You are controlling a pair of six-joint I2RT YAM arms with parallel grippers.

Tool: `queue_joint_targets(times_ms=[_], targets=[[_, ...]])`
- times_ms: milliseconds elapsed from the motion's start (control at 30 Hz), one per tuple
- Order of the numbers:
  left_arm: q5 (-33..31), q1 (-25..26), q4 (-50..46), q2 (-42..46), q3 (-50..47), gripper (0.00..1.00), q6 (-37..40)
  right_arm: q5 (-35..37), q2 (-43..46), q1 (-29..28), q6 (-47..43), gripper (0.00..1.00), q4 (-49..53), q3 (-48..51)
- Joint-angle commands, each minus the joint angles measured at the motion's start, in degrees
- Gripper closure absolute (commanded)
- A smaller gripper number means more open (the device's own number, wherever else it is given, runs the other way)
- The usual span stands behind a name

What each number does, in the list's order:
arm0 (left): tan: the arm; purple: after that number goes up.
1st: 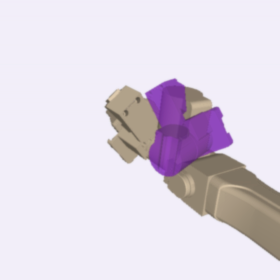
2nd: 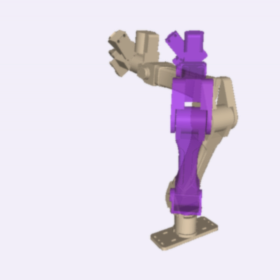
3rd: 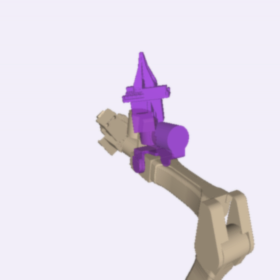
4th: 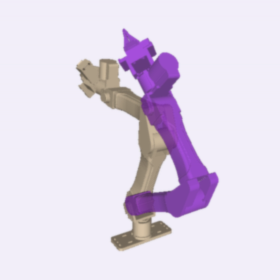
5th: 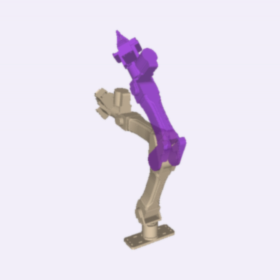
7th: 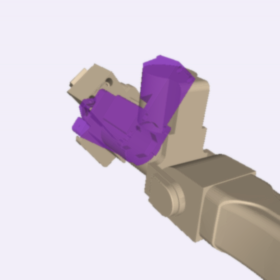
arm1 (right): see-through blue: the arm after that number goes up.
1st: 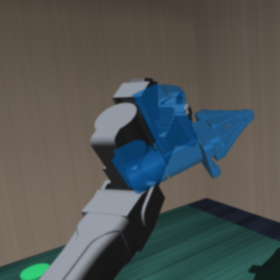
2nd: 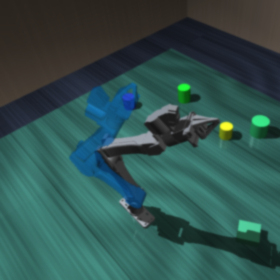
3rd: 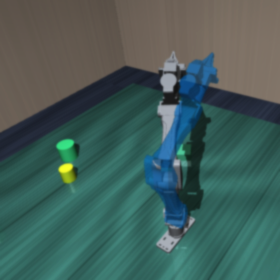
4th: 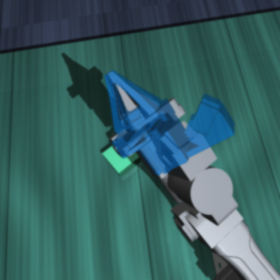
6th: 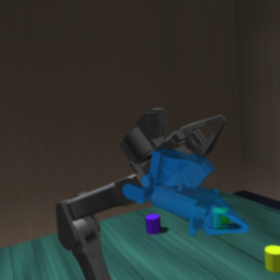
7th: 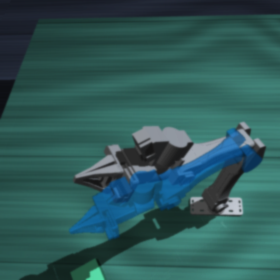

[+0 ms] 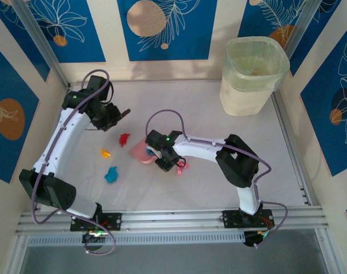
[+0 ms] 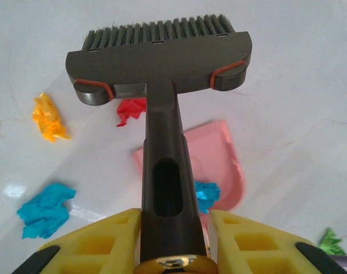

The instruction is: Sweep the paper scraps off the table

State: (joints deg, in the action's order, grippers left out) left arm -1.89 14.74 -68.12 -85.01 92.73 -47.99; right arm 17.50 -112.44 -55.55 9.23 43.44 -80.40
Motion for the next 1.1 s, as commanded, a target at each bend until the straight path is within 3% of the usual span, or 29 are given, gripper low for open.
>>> queue_joint_targets(times_ms=[0,1067], targets=[[-0.6,-0.3,-3.4,0.5,-1.3,1.0,2.2,-2.1,-1.4,-0.2,-0.4,1.0,0.9,-1.7],[21.6,8.4,14.2,-2.7,-9.9,1.0,-10.7,-3.2,-2.5,0.9,2.1,1.0,-0.5,-2.5]])
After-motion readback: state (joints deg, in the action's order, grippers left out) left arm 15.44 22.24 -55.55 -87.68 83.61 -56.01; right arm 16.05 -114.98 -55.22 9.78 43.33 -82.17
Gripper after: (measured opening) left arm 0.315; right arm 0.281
